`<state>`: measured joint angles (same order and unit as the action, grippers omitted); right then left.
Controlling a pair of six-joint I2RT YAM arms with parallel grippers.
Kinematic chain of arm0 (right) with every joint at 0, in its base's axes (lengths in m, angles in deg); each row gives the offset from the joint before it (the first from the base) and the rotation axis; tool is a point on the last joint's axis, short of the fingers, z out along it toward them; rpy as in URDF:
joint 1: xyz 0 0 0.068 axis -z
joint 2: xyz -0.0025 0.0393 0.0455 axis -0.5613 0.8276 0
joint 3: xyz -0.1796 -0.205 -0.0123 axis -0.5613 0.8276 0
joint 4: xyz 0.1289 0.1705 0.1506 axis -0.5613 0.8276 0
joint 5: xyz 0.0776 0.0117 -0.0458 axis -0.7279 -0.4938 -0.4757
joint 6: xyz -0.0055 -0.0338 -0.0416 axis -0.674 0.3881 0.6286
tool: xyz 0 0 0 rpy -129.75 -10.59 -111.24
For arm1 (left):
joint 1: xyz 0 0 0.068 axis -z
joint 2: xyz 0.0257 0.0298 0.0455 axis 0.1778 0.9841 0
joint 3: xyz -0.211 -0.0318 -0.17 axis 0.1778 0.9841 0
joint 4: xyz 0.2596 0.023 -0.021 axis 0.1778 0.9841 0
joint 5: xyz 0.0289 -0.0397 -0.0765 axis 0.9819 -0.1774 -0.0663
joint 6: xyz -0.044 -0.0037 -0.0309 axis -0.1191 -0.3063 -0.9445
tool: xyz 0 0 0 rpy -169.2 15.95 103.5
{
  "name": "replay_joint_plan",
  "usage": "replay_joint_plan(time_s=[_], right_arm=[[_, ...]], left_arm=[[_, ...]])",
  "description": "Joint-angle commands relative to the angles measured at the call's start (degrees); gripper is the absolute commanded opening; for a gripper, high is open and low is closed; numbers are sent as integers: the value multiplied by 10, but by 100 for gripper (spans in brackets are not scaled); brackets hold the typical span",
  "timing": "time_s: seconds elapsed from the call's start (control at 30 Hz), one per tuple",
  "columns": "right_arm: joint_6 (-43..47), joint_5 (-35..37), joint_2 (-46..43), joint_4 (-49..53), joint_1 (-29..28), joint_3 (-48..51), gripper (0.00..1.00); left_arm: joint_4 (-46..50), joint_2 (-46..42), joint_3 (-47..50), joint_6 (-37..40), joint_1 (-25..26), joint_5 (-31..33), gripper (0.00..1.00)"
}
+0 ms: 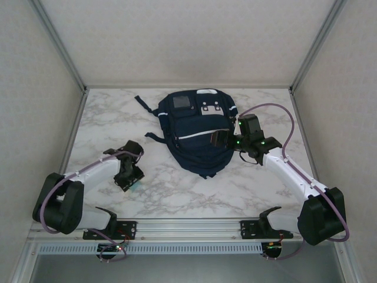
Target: Pack books, pencil case, and school supplies into a backpack
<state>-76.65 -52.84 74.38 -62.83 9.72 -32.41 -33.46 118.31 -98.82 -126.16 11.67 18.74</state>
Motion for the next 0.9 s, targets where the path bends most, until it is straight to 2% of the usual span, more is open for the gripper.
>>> replay_joint_plan(time_s=[0.0, 0.13, 0.3, 0.47, 0.63, 0.73, 0.87], right_arm=[[1, -29, -2, -9, -5, -17, 99], [-7, -102, -7, -47, -10, -2, 99], [-73, -171, -2, -146, -48, 20, 97], [-146, -164, 26, -275, -106, 32, 89], [-161, -138, 82, -350, -160, 14, 80], [-170, -127, 120, -380, -176, 5, 75], [-182, -123, 159, -437, -181, 2, 73]], left_arm=[[-19, 5, -72, 12, -4, -2, 56], [-37, 13, -123, -11, -3, -20, 63], [-107, 33, -163, -86, 9, -54, 69], [-185, 49, -193, -162, 43, -54, 70], [-242, 72, -219, -212, 69, -60, 66], [-259, 81, -238, -225, 82, -64, 66], [-283, 84, -243, -242, 98, -63, 66]])
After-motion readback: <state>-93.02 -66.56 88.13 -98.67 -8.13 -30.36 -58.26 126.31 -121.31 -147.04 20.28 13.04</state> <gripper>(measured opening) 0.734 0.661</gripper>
